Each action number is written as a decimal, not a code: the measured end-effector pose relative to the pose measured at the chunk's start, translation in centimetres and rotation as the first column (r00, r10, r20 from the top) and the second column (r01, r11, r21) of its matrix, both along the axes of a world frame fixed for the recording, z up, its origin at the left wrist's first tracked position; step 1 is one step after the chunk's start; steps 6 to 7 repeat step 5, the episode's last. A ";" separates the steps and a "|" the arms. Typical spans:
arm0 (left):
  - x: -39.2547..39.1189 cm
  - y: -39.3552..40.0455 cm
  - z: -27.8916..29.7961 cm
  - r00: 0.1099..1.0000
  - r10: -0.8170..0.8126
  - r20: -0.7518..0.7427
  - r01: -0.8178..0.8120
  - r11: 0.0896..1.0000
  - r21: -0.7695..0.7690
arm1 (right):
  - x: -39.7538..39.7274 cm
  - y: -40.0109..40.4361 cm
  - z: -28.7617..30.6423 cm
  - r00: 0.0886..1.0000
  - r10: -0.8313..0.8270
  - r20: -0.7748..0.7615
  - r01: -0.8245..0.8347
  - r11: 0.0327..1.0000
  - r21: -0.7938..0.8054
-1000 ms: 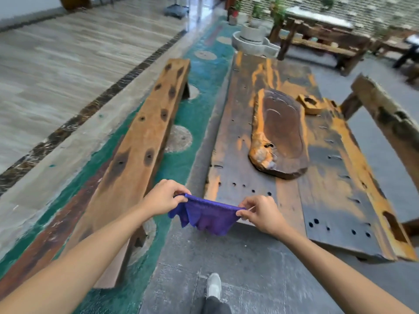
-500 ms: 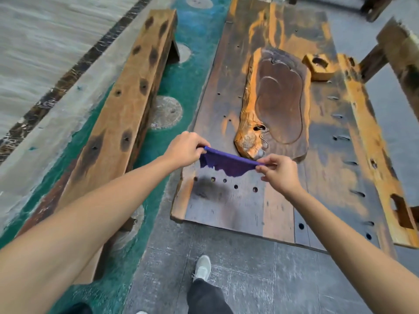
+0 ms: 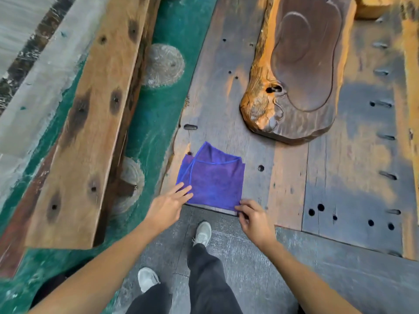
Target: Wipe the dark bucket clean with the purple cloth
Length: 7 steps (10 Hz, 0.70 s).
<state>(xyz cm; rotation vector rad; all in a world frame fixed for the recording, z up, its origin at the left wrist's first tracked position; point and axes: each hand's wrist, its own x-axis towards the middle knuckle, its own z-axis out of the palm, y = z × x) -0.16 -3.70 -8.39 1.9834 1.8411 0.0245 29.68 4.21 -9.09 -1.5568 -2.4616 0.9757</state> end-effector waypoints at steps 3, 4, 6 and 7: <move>0.9 -0.8 1.0 0.983 -0.082 -0.165 0.062 0.991 -0.122 | 0.7 -0.5 1.0 0.988 0.107 0.116 -0.106 0.994 -0.013; 0.2 0.2 1.8 0.989 -0.045 -0.138 0.027 0.991 -0.129 | 0.6 0.0 2.3 0.992 0.092 0.083 -0.090 0.996 -0.024; -0.7 1.3 4.2 0.990 -0.011 -0.143 0.004 0.999 -0.051 | 0.8 1.2 4.0 0.998 0.000 0.064 -0.002 1.000 0.031; -0.7 1.3 4.2 0.990 -0.011 -0.143 0.004 0.999 -0.051 | 0.8 1.2 4.0 0.998 0.000 0.064 -0.002 1.000 0.031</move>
